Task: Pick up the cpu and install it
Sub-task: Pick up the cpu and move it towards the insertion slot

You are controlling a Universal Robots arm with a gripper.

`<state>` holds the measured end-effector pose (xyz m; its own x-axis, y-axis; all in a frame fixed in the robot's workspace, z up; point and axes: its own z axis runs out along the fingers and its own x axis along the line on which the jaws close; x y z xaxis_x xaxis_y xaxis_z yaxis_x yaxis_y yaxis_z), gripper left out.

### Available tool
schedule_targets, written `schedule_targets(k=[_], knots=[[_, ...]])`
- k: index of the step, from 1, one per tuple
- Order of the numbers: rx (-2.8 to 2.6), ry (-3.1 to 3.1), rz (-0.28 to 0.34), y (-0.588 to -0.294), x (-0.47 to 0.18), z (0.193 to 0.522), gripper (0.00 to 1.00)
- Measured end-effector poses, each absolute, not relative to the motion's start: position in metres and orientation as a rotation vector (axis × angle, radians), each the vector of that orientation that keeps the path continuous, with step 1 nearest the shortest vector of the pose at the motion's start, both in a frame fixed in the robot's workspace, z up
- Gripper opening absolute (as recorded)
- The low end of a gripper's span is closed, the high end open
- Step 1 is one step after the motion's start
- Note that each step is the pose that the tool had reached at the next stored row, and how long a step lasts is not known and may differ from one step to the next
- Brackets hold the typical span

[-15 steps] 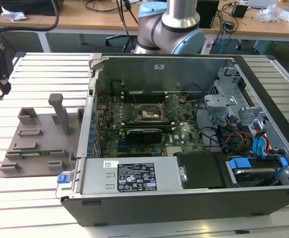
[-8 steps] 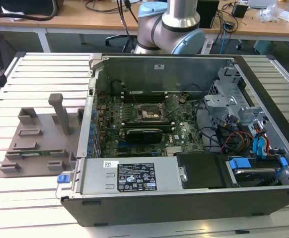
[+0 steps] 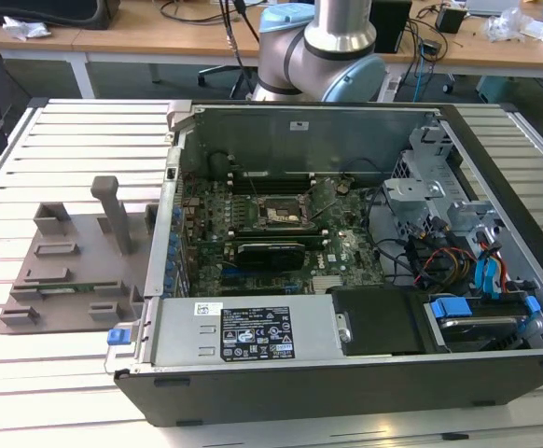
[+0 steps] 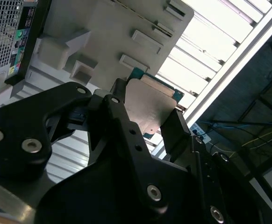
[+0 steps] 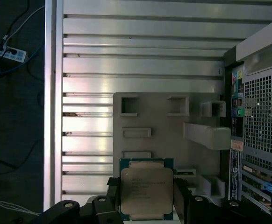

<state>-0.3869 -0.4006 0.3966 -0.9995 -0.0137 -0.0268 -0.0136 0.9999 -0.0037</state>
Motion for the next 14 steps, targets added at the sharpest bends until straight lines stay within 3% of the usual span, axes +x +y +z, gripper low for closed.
schedule_targets(k=[14], knots=[[-0.021, 3.117, -0.006, -0.401, -0.320, 0.397, 0.55]])
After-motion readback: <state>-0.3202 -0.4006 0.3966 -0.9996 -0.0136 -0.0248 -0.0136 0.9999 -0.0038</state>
